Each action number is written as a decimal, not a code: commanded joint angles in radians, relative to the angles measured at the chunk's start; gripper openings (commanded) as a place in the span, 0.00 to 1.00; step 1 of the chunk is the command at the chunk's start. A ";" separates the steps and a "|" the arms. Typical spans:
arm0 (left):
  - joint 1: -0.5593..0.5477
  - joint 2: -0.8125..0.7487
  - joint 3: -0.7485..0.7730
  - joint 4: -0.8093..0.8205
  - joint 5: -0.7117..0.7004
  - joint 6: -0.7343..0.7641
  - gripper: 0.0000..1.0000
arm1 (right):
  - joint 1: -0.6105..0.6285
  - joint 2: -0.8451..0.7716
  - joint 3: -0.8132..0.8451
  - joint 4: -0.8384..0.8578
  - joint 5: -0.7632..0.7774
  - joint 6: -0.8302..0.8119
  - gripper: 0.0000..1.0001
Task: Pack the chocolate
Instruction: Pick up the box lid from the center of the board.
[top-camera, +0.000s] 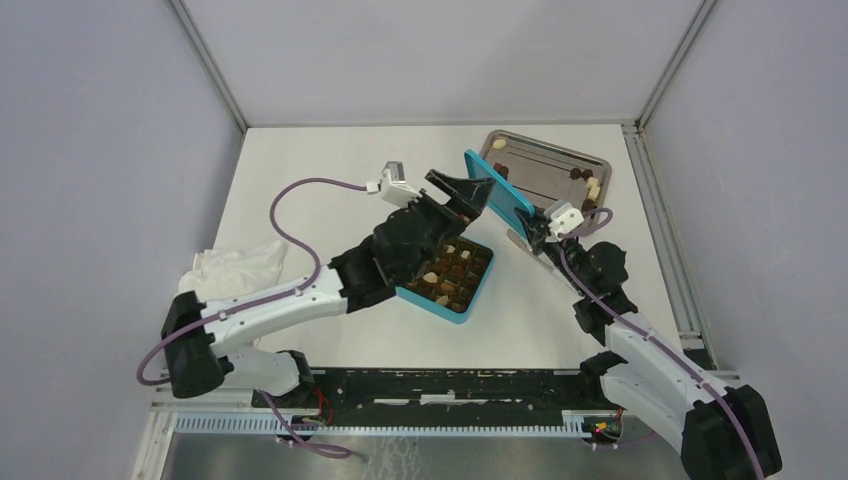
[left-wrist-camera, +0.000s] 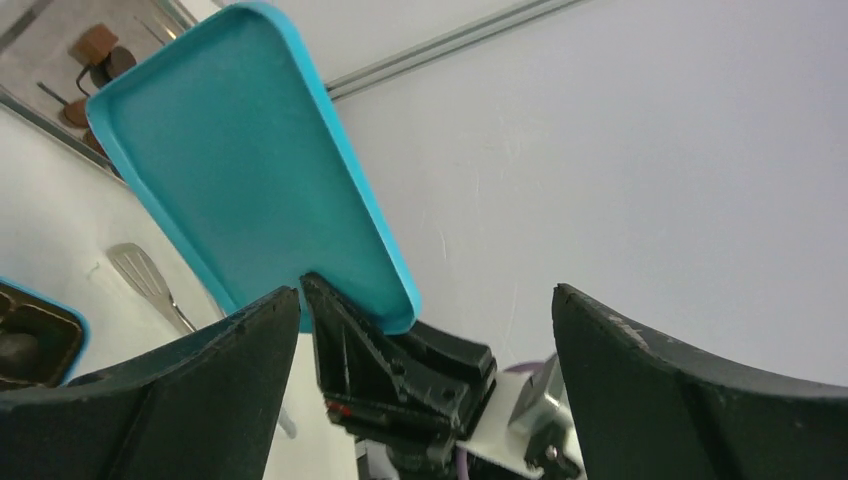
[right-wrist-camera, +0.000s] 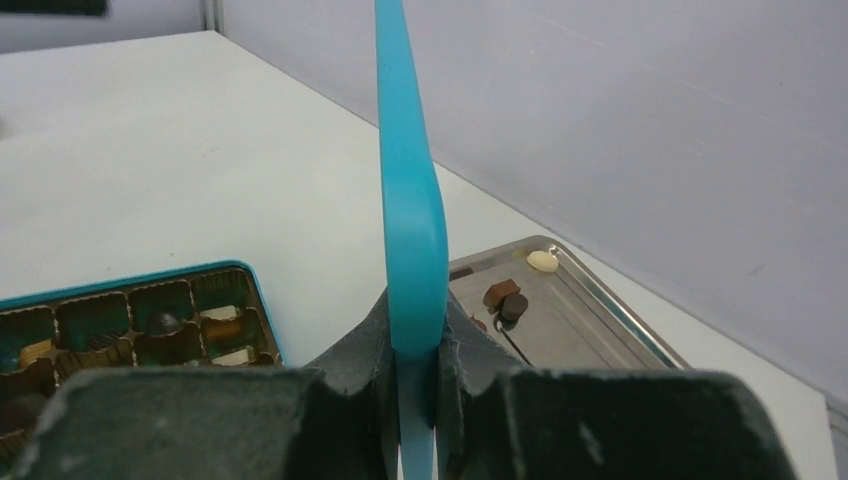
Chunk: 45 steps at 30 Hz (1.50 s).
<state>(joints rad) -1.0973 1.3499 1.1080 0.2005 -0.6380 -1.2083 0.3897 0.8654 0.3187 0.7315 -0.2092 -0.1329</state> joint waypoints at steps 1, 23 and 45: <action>0.010 -0.150 -0.085 0.001 0.097 0.217 1.00 | -0.023 -0.013 0.123 -0.196 -0.153 -0.194 0.00; 0.572 -0.375 -0.369 0.054 1.006 0.124 0.98 | -0.123 -0.008 0.274 -0.535 -0.306 -0.611 0.00; 0.413 0.075 -0.125 0.170 0.678 -0.353 0.99 | -0.030 0.103 0.413 -0.615 -0.192 -0.756 0.00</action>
<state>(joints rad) -0.6388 1.3701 0.8688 0.4145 0.1577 -1.4502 0.3298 0.9634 0.6792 0.1062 -0.4435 -0.8513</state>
